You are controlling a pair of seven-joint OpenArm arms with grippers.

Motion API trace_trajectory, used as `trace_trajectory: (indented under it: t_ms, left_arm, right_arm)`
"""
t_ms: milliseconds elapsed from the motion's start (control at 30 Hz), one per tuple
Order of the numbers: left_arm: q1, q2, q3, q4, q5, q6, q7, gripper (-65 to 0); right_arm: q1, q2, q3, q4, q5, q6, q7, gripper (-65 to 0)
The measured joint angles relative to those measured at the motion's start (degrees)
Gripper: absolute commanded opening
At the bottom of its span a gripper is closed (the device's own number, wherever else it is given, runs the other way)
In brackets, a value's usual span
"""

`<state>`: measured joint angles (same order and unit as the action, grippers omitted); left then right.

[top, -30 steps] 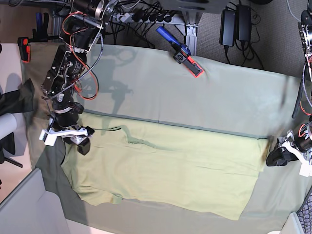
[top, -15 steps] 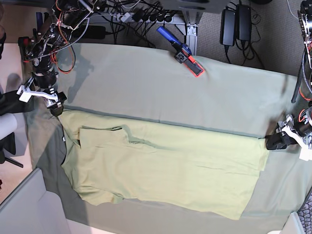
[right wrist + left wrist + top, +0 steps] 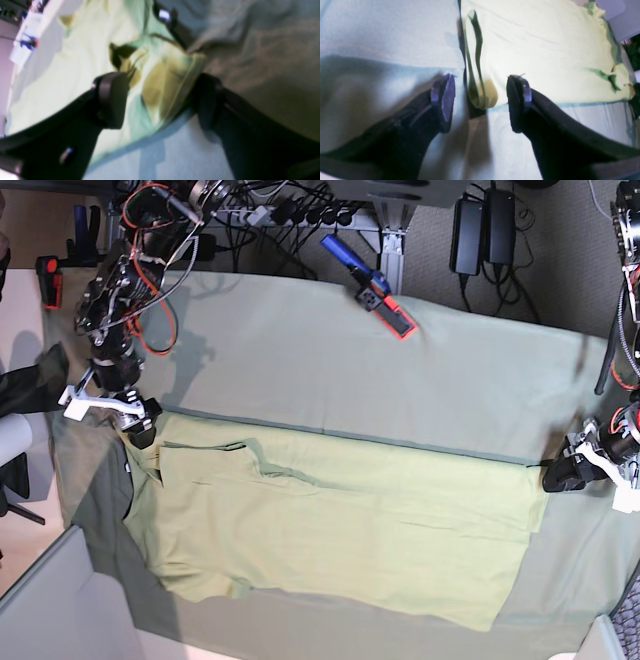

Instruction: Fold the T-shirt properly

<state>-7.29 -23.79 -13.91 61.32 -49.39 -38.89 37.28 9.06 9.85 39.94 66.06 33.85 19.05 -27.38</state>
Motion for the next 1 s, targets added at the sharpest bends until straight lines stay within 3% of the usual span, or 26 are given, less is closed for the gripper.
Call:
trace_trajectory:
  t_ms: [133,300,400,700,800,867,967,1000]
  left_arm:
    - [0.11,0.02,-0.02,0.00,-0.07,0.74,0.00,-28.4]
    - [0.11,0.02,-0.04,0.00,-1.22,0.96,0.26,-28.4]
    - [0.11,0.66,-0.13,0.00,-1.16,3.78,0.63,-28.4]
    - [-0.04,6.38,-0.74,0.02,-1.38,3.76,0.79,-28.4]
    - [-0.09,7.50,-0.74,0.15,0.52,5.22,0.13,-28.6]
    - [-0.22,7.82,-0.79,0.22,2.99,6.93,-1.75,-36.1]
    - [-0.35,7.78,-0.79,0.24,6.86,8.33,-2.89,-63.2]
    - [-0.31,7.76,-0.79,0.22,6.80,8.26,-2.99,-65.0]
  right_arm:
    - [0.13,-0.04,0.00,-2.69,-0.13,-0.04,3.32,-64.7]
    - [0.15,-0.02,0.00,-2.93,-2.12,-0.02,3.67,-65.0]
    - [0.15,-0.02,0.00,-2.93,-2.10,0.02,3.74,-65.0]
    - [0.15,-0.02,0.00,-2.93,-2.10,0.02,3.76,-65.0]
    - [0.15,-0.04,0.00,-2.93,-2.10,0.02,3.76,-65.0]
    - [0.15,-0.04,0.00,-2.93,-2.10,0.02,3.76,-65.0]
    - [0.15,-0.02,0.00,-2.93,-2.10,0.02,3.76,-65.0]
    - [0.15,-0.02,0.00,-2.93,-2.10,0.02,3.76,-65.0]
